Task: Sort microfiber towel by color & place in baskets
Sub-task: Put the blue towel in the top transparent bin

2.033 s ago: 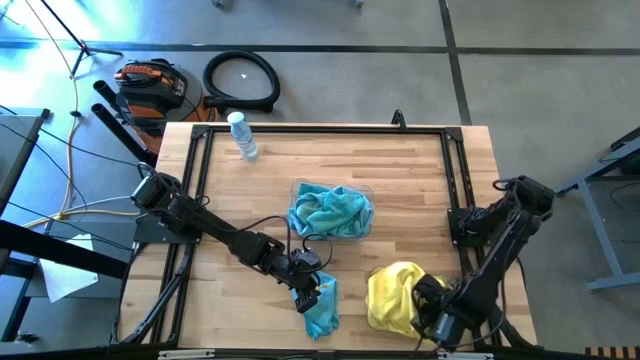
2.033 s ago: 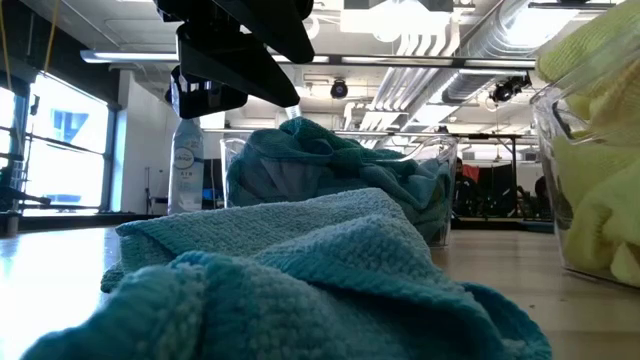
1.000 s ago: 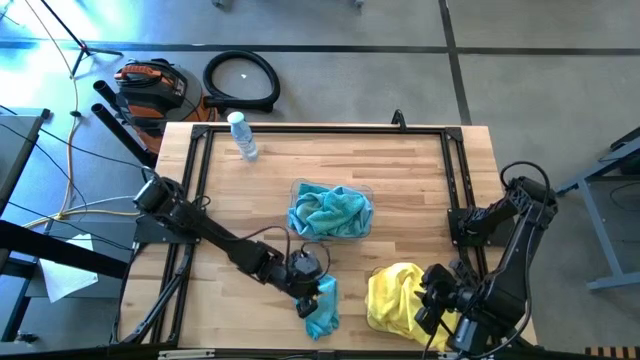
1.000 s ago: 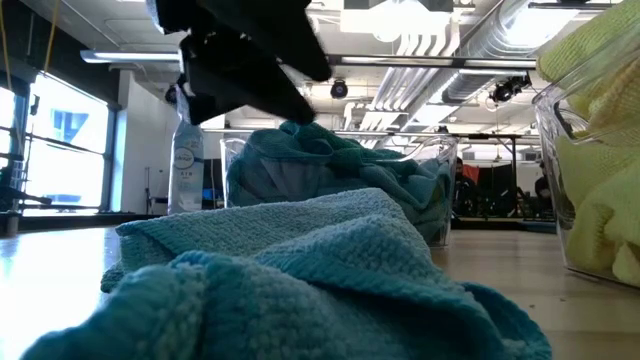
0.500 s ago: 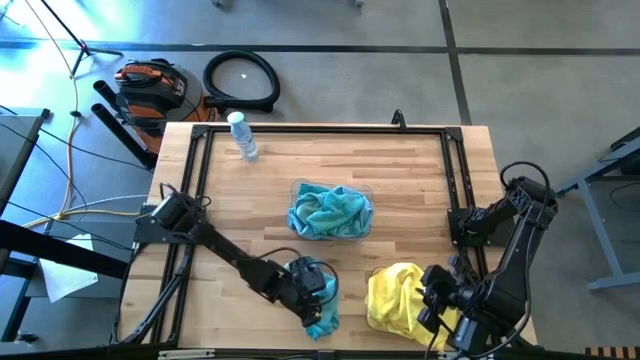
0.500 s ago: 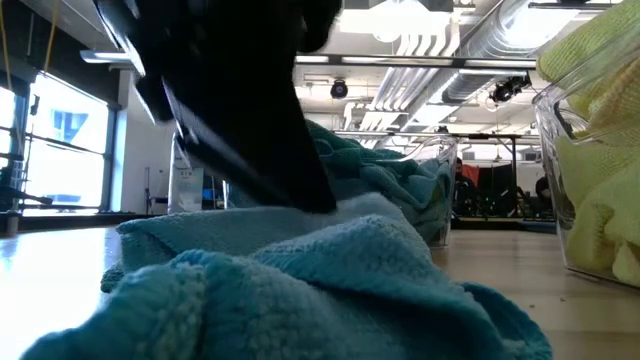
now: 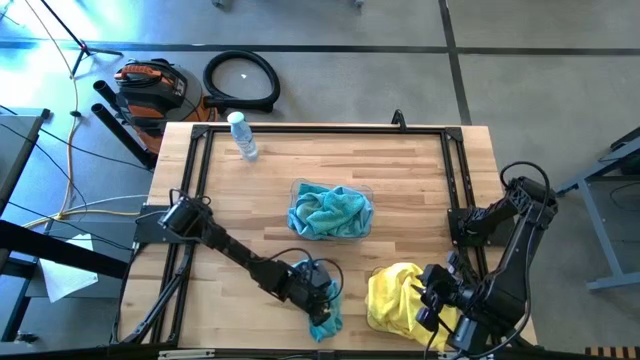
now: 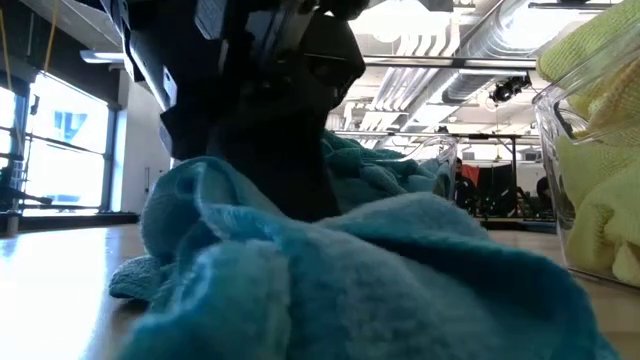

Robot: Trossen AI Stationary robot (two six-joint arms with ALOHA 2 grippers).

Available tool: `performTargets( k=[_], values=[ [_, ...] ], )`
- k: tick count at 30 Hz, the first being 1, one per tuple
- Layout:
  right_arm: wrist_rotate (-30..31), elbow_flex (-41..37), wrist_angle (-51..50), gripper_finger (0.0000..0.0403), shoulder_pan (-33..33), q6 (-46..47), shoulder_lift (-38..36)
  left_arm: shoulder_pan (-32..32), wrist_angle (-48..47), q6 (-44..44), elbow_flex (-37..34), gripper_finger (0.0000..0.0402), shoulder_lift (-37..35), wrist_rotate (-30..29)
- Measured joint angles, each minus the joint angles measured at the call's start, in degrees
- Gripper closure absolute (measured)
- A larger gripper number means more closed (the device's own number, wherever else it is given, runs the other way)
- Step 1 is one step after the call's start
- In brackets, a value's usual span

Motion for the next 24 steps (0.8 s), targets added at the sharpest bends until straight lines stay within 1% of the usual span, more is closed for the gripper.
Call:
performTargets(
  k=[3,4,8,10,13,16,20,22,24],
  values=[
    [0.1,0.0,0.0,0.0293,0.0,-0.7,0.0,0.2,-1.5,-0.3,-0.3,0.0393,-1.7,1.1],
    [1.0,0.0,0.0,0.0293,0.0,-1.3,0.0,0.2,-2.3,-0.3,-0.4,0.0396,-2.7,1.4],
    [7.6,-2.2,3.4,0.0293,0.0,-3.7,0.0,0.4,-5.1,-0.2,-0.4,0.0399,-8.1,0.9],
    [8.7,-3.6,5.8,0.0293,0.0,-4.4,0.0,0.5,-6.5,0.3,-0.3,0.04,-11.4,0.1],
    [9.5,-5.7,8.3,0.0293,0.0,-4.7,0.0,0.6,-8.9,2.8,-0.4,0.0401,-17.0,-3.1],
    [9.6,-7.3,8.7,0.0293,0.3,-3.3,0.0,0.9,-10.1,6.3,-0.3,0.0401,-23.2,-8.9],
    [9.6,-10.2,8.5,0.0293,0.3,0.9,-0.6,2.6,-9.9,12.9,-0.3,0.0401,-30.7,-15.3],
    [9.7,-12.2,8.5,0.0293,0.3,3.3,-1.6,4.1,-9.8,16.3,-0.2,0.0401,-34.1,-17.1],
    [10.2,-14.6,8.5,0.0293,0.3,5.6,-3.3,6.2,-9.3,19.3,-0.2,0.0401,-36.9,-17.2]
  ],
)
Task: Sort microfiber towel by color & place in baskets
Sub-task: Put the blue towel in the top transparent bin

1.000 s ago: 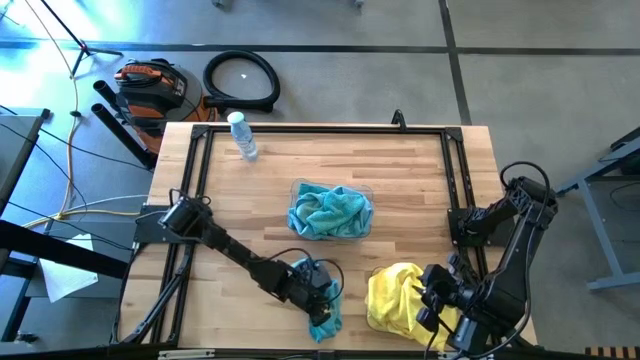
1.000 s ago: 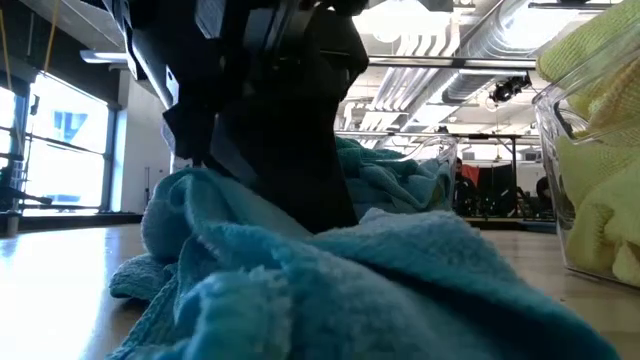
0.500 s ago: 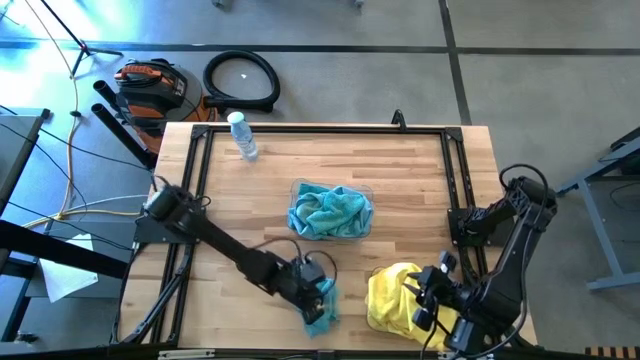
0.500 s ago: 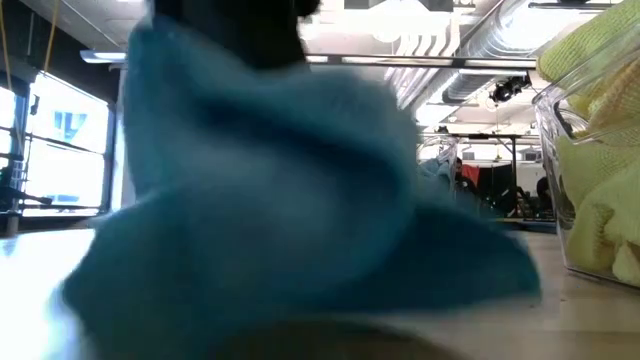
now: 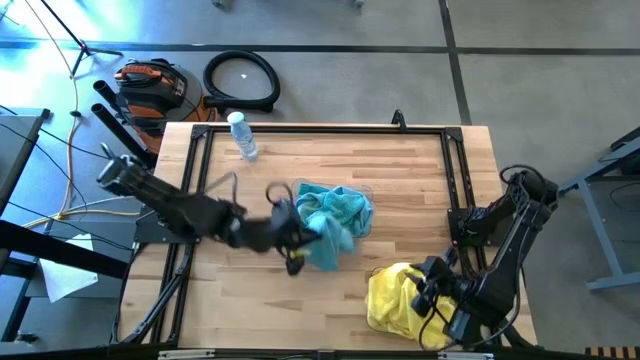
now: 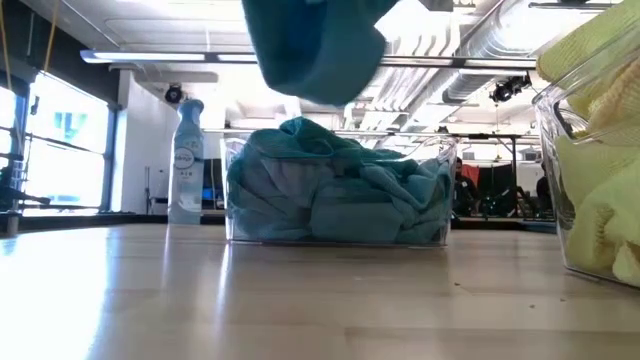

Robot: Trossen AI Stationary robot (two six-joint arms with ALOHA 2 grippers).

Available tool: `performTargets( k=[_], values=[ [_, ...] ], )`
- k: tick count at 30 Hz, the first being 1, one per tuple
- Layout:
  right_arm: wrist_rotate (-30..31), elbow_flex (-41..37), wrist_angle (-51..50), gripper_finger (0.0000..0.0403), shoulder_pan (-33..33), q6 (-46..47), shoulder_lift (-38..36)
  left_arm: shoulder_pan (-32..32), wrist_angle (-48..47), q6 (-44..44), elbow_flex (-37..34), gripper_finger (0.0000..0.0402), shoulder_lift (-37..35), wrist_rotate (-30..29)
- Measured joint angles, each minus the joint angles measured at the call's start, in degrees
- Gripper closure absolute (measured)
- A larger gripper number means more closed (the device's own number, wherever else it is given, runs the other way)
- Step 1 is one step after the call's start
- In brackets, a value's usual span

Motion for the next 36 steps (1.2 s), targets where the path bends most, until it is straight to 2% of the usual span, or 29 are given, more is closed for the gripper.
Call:
performTargets(
  k=[6,13,17,24,33,36],
  values=[
    [0.6,-9.1,2.2,0.0293,-1.6,4.6,-8.9,9.4,0.6,7.2,0.0,0.0401,-4.6,7.4],
    [1.8,-17.4,11.0,0.0293,-8.9,0.2,-18.5,20.8,3.8,18.7,0.0,0.0401,-3.2,21.6],
    [2.9,-19.3,14.0,0.0293,-13.9,-1.7,-20.6,25.0,5.1,23.2,0.0,0.0401,-1.1,27.7],
    [1.5,-19.5,17.6,0.0293,-19.6,-3.3,-20.5,28.2,5.2,31.5,0.0,0.0401,6.0,35.8],
    [0.9,-19.5,21.7,0.0293,-23.9,-5.4,-20.5,30.8,-1.7,34.4,0.0,0.0401,15.8,34.2],
    [0.7,-19.5,21.6,0.0293,-25.0,-5.9,-20.5,30.6,-1.6,35.1,0.0,0.0401,19.6,31.2]
  ],
)
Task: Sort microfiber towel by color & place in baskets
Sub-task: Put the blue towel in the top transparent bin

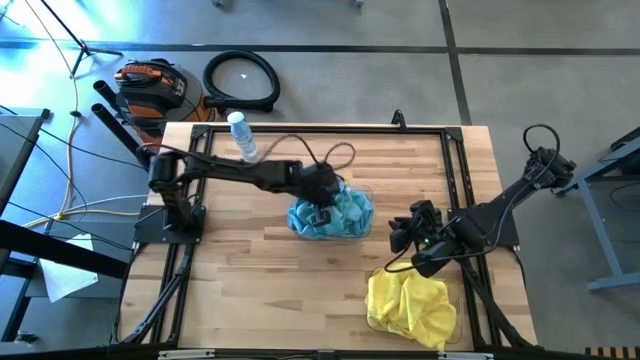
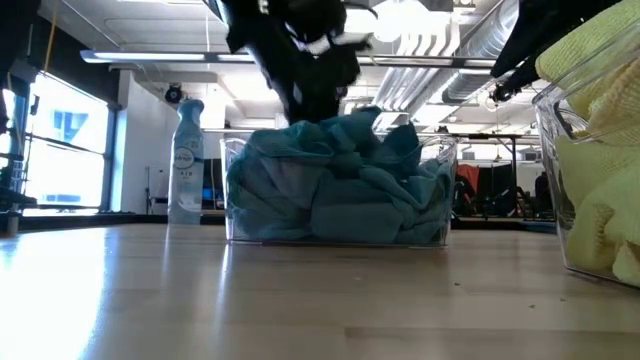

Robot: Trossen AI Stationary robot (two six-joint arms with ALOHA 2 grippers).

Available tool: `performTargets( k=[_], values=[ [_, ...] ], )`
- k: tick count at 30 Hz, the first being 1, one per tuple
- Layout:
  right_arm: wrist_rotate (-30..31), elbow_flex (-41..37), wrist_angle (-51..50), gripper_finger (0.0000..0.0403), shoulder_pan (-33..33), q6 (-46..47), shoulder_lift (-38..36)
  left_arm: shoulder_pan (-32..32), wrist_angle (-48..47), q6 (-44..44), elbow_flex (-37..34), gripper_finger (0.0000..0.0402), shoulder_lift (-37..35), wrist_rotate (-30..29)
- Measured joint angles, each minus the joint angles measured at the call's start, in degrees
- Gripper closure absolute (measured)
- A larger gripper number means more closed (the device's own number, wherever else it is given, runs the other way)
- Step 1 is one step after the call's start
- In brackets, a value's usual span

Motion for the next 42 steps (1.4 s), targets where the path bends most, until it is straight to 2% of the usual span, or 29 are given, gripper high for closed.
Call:
performTargets(
  k=[3,8,13,27,42],
  values=[
    [-0.1,0.0,0.0,0.0293,-1.2,-1.1,0.0,-0.2,0.5,-0.9,0.1,0.0402,4.2,-2.8],
    [-1.0,0.0,0.4,0.0293,-2.4,-1.8,0.0,-0.3,1.4,-6.6,0.4,0.0395,9.5,-2.8],
    [-1.1,0.0,0.4,0.0293,-2.4,-2.0,0.0,-0.7,1.3,-7.6,0.3,0.0381,10.5,-2.7],
    [-1.1,0.0,0.0,0.0293,-2.4,-2.0,0.0,-0.7,-0.7,-6.6,-0.2,0.0304,2.4,-2.8],
    [-1.1,0.1,-0.5,0.0293,-2.4,-2.0,0.0,-2.1,0.4,-6.9,0.0,0.03,-10.3,-2.8]
  ],
)
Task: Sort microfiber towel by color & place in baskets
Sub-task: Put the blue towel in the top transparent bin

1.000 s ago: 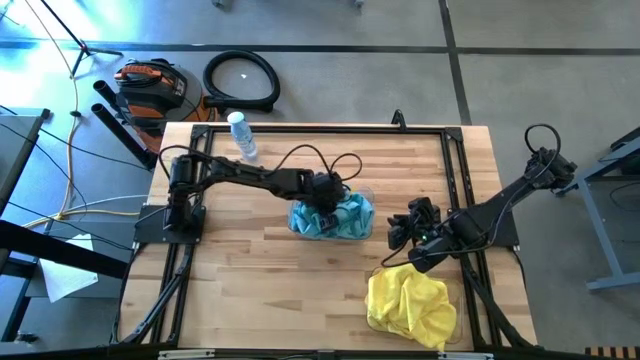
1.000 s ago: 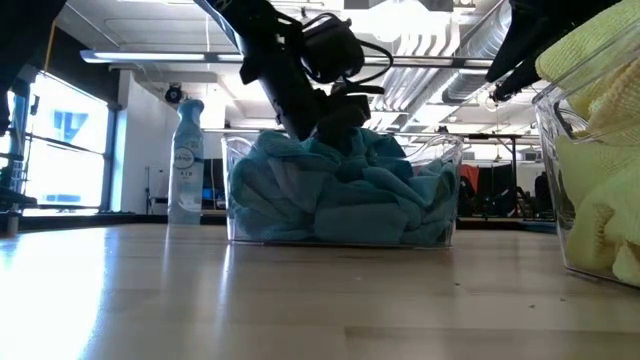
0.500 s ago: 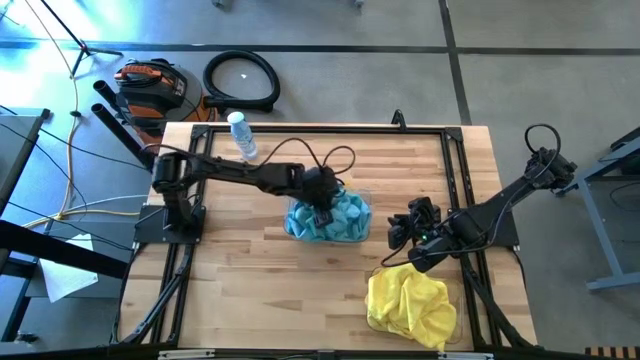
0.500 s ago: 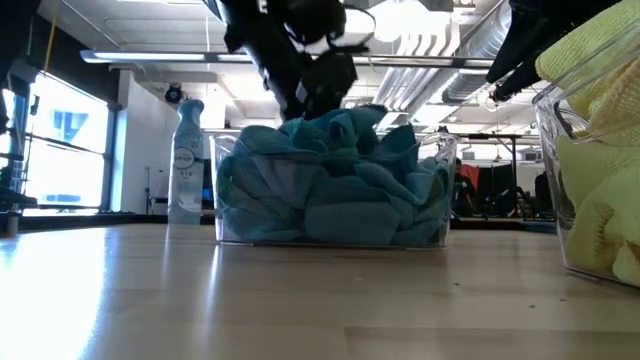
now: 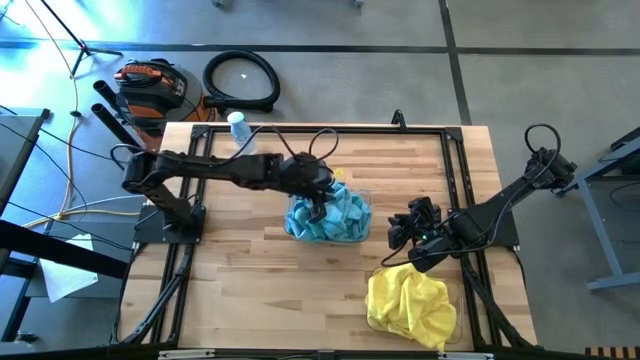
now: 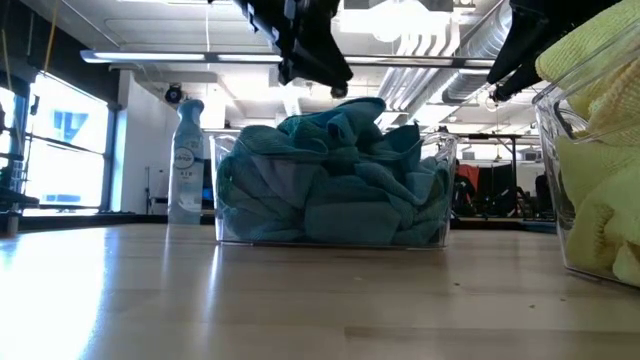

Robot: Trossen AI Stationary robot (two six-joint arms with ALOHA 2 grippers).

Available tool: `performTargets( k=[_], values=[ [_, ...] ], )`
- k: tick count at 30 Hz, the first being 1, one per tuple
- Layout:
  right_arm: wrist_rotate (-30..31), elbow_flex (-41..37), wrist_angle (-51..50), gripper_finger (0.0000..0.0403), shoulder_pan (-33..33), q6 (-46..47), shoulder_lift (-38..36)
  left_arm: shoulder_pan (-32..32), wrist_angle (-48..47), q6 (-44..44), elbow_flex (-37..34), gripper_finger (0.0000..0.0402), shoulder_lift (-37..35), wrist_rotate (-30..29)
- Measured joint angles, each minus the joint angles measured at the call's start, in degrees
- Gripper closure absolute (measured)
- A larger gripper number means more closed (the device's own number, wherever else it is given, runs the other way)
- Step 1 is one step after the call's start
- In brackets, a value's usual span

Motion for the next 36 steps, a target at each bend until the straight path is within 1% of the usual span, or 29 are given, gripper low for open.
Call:
performTargets(
  k=[4,7,17,21,23,26,29,36],
  values=[
    [0.0,0.0,0.0,0.0293,0.0,0.0,0.0,-2.2,0.1,1.7,0.0,0.03,0.5,0.0],
    [0.0,0.0,0.0,0.0293,0.0,0.0,0.0,-3.6,0.1,1.8,0.0,0.03,2.6,0.0],
    [0.0,0.0,0.0,0.0293,0.0,0.0,0.0,-5.1,0.8,1.8,0.0,0.03,14.8,-0.1],
    [0.0,0.0,0.1,0.0293,0.0,0.0,0.0,-5.1,1.4,-0.2,0.4,0.03,20.2,-0.1],
    [0.0,0.0,0.1,0.0293,0.0,0.0,0.0,-5.1,1.2,-1.6,0.5,0.03,21.4,0.1],
    [-0.1,0.0,0.3,0.0293,0.0,0.0,0.0,-5.1,1.3,-2.5,0.5,0.03,21.9,0.3],
    [-0.5,0.0,0.1,0.0293,0.0,0.0,0.0,-5.1,1.2,-2.3,0.3,0.03,20.8,0.4],
    [-0.6,0.0,-0.6,0.0293,0.0,0.0,0.0,-5.1,-0.3,-2.3,-0.2,0.03,14.6,0.5]
  ],
)
